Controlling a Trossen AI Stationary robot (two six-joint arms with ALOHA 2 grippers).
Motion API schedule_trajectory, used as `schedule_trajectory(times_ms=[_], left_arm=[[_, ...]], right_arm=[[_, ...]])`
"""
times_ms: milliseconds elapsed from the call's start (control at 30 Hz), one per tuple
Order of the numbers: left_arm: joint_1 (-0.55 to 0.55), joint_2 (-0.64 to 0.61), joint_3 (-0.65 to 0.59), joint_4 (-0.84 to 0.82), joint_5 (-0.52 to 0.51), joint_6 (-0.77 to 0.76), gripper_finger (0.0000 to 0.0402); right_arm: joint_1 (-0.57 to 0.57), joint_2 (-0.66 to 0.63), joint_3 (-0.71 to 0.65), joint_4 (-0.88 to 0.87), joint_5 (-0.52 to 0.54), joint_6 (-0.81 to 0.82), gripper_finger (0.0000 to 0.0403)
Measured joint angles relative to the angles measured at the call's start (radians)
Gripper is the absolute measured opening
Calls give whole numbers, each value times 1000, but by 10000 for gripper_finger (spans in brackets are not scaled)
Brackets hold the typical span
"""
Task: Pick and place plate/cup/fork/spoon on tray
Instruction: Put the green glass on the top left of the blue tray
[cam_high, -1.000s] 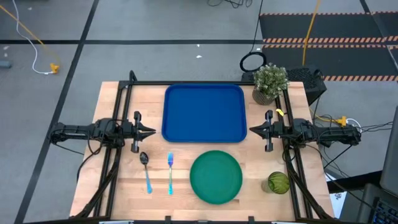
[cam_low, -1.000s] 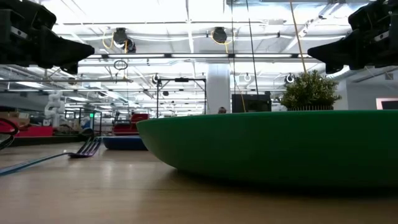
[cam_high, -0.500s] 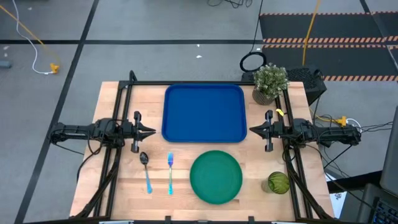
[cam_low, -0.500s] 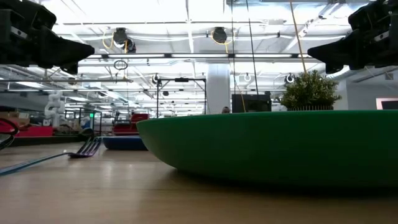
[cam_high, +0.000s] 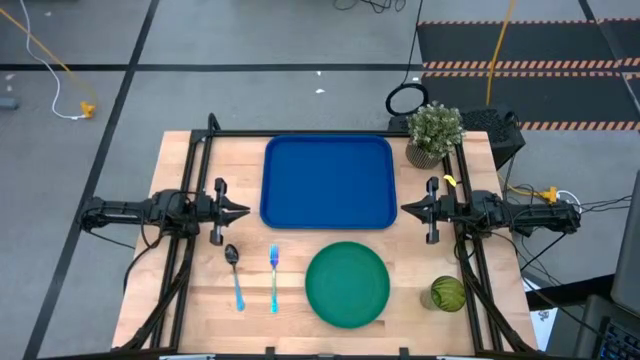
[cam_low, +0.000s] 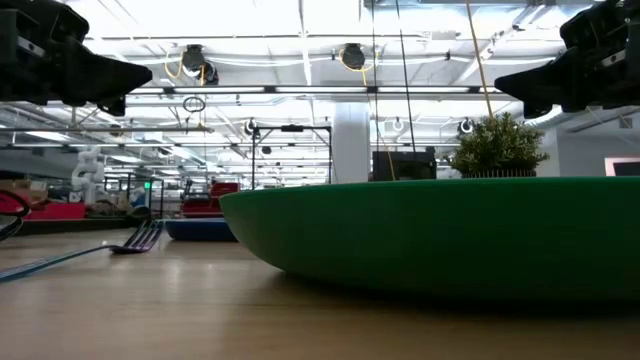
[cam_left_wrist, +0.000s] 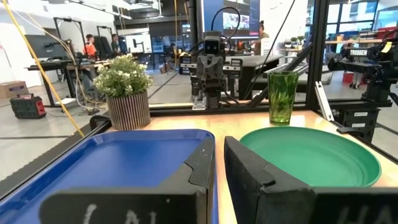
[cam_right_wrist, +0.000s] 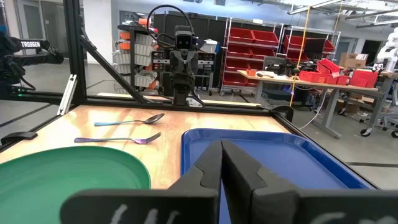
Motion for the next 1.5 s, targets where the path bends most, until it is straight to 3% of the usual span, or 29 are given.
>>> schedule_trajectory(times_ms=[300, 467, 700, 833, 1000, 1200, 1500], left_arm=[[0, 0, 0, 9, -4, -84, 40], [0, 3, 0, 10, -77, -143, 40], [-3, 73, 0, 21, -90, -256, 40], [-37, 156, 0, 147, -90, -293, 31], [-107, 307, 10, 470, -89, -197, 5], [-152, 519, 207, 475, -86, -46, 3], [-155, 776, 660, 205, 29, 102, 3]], right_arm=[[0, 0, 0, 0, 0, 0, 0], [0, 0, 0, 0, 0, -2, 0], [0, 0, 0, 1, 0, -3, 0], [0, 0, 0, 0, 0, -3, 0], [0, 0, 0, 0, 0, -1, 0], [0, 0, 0, 1, 0, 3, 0], [0, 0, 0, 1, 0, 1, 0]])
